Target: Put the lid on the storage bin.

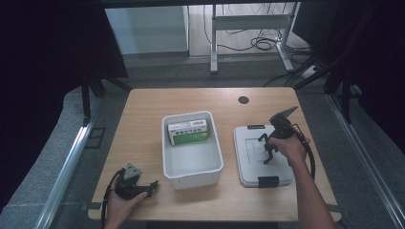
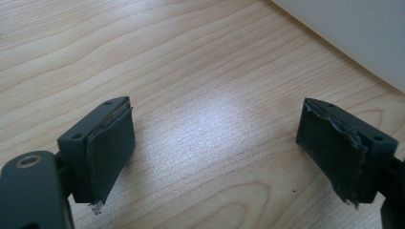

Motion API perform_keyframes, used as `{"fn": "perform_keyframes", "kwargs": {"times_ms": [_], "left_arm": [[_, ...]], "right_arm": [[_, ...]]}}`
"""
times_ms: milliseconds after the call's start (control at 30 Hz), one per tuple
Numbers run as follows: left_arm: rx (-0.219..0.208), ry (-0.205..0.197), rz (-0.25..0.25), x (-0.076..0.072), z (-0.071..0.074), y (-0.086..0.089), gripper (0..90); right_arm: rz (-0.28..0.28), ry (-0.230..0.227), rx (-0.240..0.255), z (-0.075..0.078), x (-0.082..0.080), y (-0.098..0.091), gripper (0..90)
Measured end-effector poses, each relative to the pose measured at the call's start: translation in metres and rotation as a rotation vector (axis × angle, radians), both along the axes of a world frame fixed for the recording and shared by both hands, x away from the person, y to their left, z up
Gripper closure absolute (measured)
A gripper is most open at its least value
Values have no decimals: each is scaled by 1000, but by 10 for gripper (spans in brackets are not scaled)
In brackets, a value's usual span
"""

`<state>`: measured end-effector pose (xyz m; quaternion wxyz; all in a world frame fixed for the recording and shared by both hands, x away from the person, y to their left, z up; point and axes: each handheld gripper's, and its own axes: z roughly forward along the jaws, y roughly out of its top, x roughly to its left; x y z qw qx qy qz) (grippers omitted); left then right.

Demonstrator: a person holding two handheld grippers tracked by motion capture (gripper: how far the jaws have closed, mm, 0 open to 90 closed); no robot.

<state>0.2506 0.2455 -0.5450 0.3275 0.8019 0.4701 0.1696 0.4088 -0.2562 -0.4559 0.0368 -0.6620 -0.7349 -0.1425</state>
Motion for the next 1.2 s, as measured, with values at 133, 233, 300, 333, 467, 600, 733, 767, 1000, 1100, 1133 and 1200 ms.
{"fn": "perform_keyframes", "kwargs": {"times_ms": [133, 233, 300, 333, 467, 600, 733, 767, 1000, 1100, 1133, 1200], "left_arm": [[0, 0, 0, 0, 0, 0, 128], [0, 0, 0, 0, 0, 0, 128], [0, 0, 0, 0, 0, 0, 129], [0, 0, 0, 0, 0, 0, 128], [0, 1, 0, 0, 0, 0, 128], [0, 0, -1, 0, 0, 0, 128], [0, 0, -1, 0, 0, 0, 129], [0, 0, -1, 0, 0, 0, 129], [2, 0, -1, 0, 0, 0, 130], [1, 0, -3, 0, 0, 0, 130], [1, 0, -4, 1, 0, 0, 130], [1, -1, -4, 1, 0, 0, 129]], "right_arm": [[-11, -5, 8, 2, 0, 0, 852], [-16, -4, 12, 2, 0, 0, 853], [-29, -2, 15, 3, -2, -1, 854], [-32, -1, 22, 4, -2, -2, 854], [-34, -11, 25, 14, -6, -2, 854], [-57, -41, 59, 28, -9, -2, 854], [-68, -50, 81, 36, -11, -2, 854], [-65, -54, 76, 37, -12, -2, 854], [-77, -61, 92, 51, -16, -1, 854], [-77, -67, 87, 58, -18, 1, 854], [-76, -70, 87, 60, -19, 1, 853], [-73, -73, 85, 63, -19, 2, 854]]}}
